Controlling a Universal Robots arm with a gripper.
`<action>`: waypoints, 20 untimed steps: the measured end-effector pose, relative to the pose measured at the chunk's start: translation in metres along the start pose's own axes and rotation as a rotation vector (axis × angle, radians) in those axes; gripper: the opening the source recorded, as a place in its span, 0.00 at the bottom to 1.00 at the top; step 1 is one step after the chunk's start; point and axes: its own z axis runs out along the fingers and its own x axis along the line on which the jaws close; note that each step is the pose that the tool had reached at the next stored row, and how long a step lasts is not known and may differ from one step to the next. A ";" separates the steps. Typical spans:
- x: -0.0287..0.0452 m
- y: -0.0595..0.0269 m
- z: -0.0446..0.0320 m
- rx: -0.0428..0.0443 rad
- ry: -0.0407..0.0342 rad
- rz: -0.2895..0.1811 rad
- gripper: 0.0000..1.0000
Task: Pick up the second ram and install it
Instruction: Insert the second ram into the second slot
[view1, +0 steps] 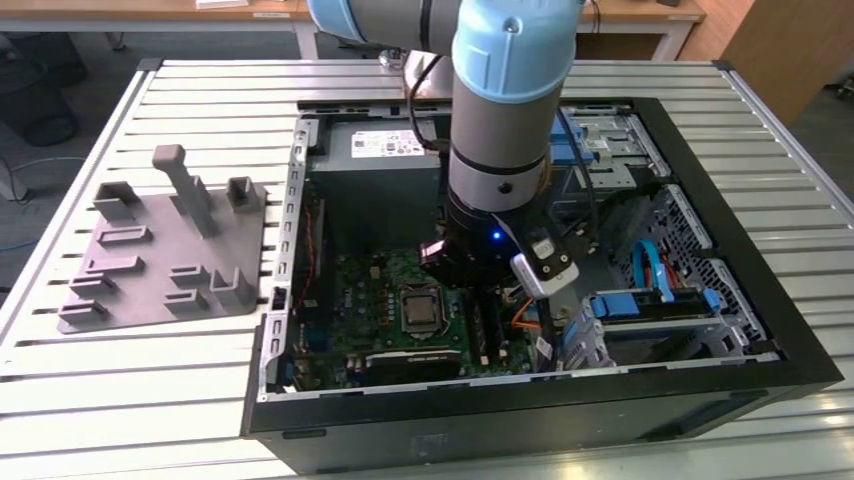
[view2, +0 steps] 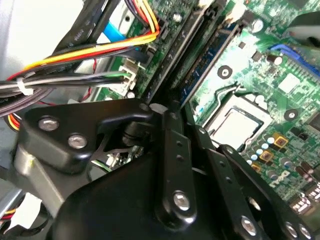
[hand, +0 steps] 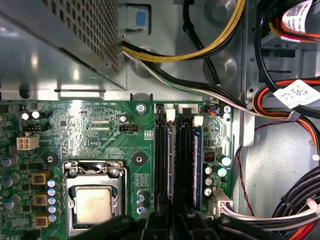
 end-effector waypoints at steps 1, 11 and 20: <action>0.0000 -0.0001 -0.0003 0.0008 0.0002 0.000 0.22; -0.0011 0.0011 -0.0340 0.0014 0.0004 0.000 0.20; -0.0020 0.0020 -0.0607 0.0012 0.0003 0.000 0.10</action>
